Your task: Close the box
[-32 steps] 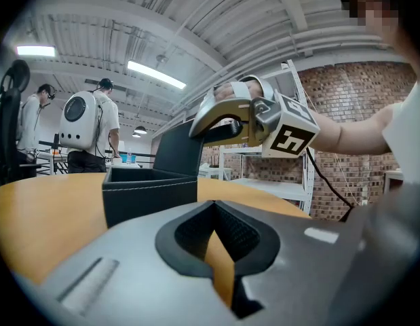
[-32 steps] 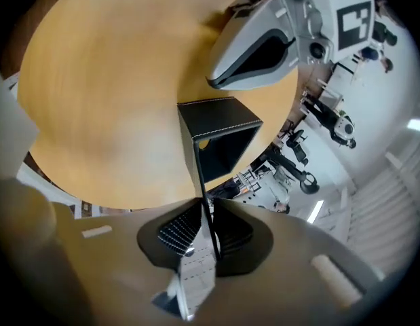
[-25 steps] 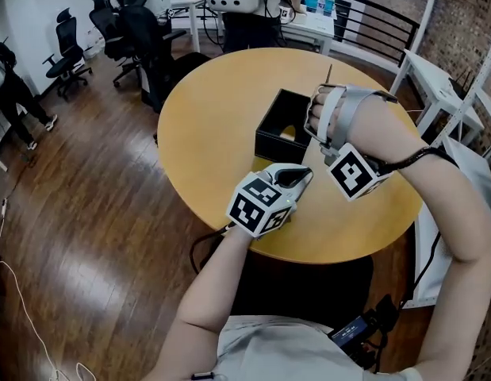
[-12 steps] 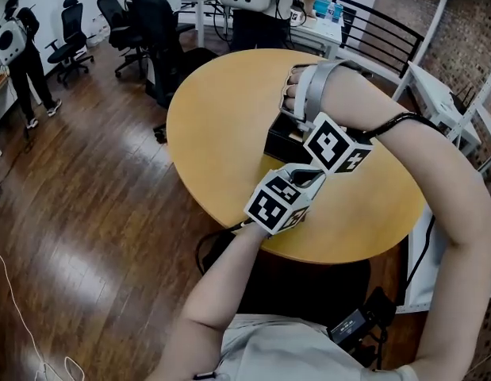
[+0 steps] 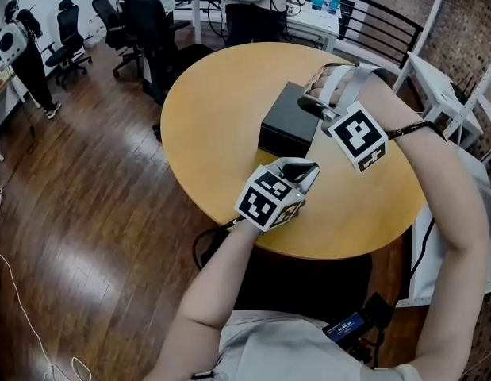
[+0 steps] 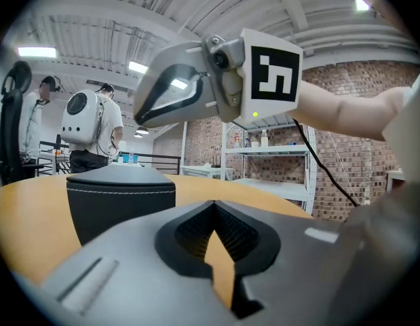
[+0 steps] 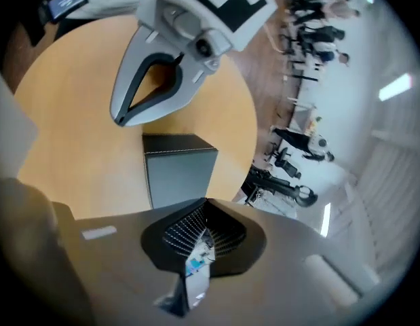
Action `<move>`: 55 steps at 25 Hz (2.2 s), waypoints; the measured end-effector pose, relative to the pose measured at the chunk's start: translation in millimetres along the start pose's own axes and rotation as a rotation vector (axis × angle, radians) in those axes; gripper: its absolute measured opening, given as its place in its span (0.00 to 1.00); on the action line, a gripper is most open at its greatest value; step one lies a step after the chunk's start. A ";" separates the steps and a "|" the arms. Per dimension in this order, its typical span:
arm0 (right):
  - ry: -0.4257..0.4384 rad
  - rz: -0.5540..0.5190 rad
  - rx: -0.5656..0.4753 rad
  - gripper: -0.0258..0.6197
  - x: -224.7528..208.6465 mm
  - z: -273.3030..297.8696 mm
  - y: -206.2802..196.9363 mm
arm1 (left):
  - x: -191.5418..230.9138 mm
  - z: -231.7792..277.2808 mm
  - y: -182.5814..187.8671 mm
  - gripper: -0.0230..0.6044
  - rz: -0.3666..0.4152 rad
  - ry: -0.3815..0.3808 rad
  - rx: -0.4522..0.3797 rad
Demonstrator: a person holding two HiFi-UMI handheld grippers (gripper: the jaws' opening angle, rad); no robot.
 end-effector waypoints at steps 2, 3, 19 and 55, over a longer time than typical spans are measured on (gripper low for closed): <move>-0.031 0.232 0.018 0.04 7.5 -12.4 -14.4 | 2.3 -0.2 0.9 0.04 -0.003 0.016 -0.003; -0.033 0.358 0.029 0.04 15.5 -18.5 -20.3 | 2.4 -0.4 0.8 0.04 -0.003 0.018 -0.002; -0.318 2.123 -0.374 0.04 107.9 -86.1 13.7 | -0.6 -2.8 -5.0 0.04 -0.001 0.026 -0.009; -0.232 2.227 -0.362 0.04 139.9 -68.7 31.1 | -2.5 -1.3 -2.5 0.04 0.001 0.024 -0.015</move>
Point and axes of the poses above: the fingertips, and each gripper's own axes: z forward along the fingers, x to its left, y out of its top, the point moved 2 cm from there along -z, backward along the fingers, and after that the axes turned 12 degrees about -y, right-handed, at the moved point
